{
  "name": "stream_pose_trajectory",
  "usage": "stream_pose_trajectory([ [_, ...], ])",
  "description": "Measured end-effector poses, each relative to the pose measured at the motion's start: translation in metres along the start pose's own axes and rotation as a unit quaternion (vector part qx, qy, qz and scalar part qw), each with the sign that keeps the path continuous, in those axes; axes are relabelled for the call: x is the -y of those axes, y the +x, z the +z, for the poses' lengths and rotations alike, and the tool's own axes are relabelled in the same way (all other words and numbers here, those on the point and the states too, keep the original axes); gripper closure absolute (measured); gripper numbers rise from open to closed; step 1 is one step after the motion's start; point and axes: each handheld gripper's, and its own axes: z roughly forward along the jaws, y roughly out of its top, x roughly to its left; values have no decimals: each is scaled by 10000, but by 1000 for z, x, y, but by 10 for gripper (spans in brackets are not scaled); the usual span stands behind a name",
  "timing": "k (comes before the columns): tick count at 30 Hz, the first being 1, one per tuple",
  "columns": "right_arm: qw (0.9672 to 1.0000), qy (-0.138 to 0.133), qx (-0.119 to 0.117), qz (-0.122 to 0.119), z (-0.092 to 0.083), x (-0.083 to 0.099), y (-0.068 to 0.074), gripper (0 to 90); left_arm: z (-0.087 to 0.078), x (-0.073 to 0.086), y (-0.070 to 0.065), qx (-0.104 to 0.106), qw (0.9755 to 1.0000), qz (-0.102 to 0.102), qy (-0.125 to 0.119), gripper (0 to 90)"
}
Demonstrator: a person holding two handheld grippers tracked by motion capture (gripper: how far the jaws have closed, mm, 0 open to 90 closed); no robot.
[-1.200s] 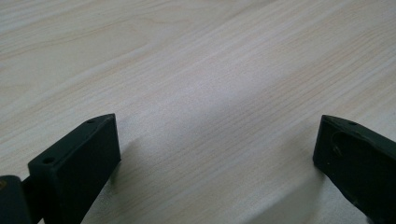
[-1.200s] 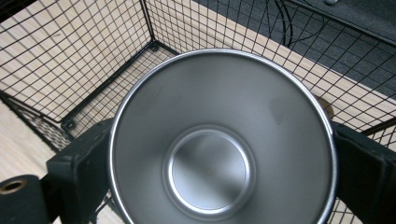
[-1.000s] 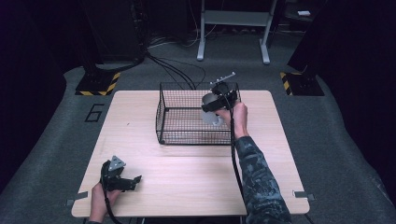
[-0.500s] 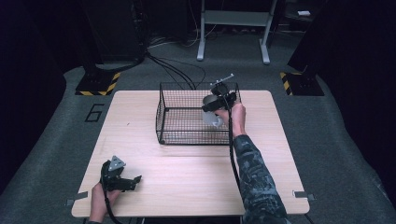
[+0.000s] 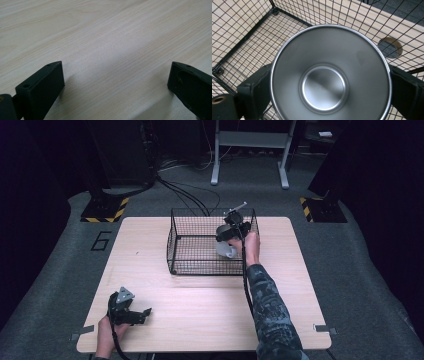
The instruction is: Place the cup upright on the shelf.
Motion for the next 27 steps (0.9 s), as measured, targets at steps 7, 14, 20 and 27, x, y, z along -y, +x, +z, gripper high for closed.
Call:
stream_pose_trajectory([
  [7,10000,74,-52,-1,10,3,3,57,0,0,0,-5,10000,0,-3,7],
  [14,9996,274,-42,-41,17,5,5,56,0,0,0,5,10000,-2,-1,8],
  [20,9996,276,-27,-57,19,6,5,55,0,0,0,9,10000,-2,4,8],
  [27,9989,457,-1,-140,15,5,7,18,0,0,0,9,10000,-1,4,8],
])
